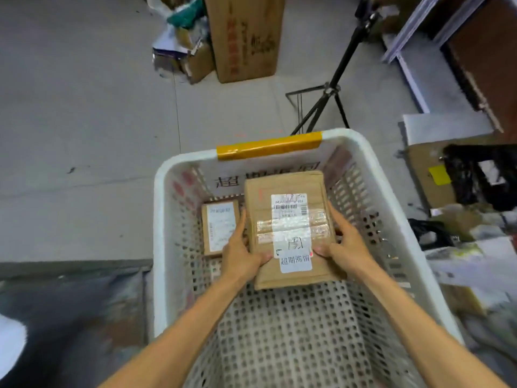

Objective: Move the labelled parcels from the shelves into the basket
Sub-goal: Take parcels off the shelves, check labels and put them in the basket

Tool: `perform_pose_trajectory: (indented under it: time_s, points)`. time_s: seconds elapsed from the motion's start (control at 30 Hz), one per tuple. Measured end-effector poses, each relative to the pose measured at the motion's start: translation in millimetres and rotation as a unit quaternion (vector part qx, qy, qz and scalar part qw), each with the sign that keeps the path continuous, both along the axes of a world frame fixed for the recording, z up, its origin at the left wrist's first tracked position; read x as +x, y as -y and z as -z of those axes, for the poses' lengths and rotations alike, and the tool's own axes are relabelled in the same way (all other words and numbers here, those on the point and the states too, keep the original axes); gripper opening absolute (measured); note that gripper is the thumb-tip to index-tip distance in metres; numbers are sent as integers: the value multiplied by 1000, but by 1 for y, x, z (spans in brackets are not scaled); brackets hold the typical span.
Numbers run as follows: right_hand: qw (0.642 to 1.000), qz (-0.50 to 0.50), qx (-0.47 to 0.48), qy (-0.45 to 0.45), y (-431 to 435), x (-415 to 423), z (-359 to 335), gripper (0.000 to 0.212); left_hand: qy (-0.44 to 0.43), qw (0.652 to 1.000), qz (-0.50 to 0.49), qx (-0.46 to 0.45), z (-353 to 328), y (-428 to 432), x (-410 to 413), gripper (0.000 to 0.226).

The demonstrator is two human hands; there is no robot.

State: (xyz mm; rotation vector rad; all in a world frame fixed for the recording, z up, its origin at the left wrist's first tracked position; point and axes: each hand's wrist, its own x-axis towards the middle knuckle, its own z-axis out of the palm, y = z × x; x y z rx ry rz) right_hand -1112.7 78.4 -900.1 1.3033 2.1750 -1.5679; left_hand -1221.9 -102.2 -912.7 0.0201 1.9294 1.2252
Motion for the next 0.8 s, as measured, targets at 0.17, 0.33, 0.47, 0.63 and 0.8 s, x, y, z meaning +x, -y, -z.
perform_pose_trajectory:
  time_s: [0.17, 0.33, 0.47, 0.63, 0.8]
  points:
    - [1000, -25, -7, 15, -7, -15, 66, 93, -18, 998, 10, -61, 57, -2, -6, 109]
    - [1000, -14, -27, -4, -4, -30, 104, 94, -55, 992, 36, -107, 92, -11, -18, 99]
    - [1000, 3, -18, -24, 4, -28, 133, 94, -91, 984, 59, -143, 116, -15, -18, 100]
    - [1000, -4, 0, -27, 5, -23, 151, 97, -132, 964, 102, -205, 126, -20, -25, 83]
    - [997, -44, 66, 0, 8, -19, 151, 101, -155, 947, 151, -237, 123, -26, -25, 93]
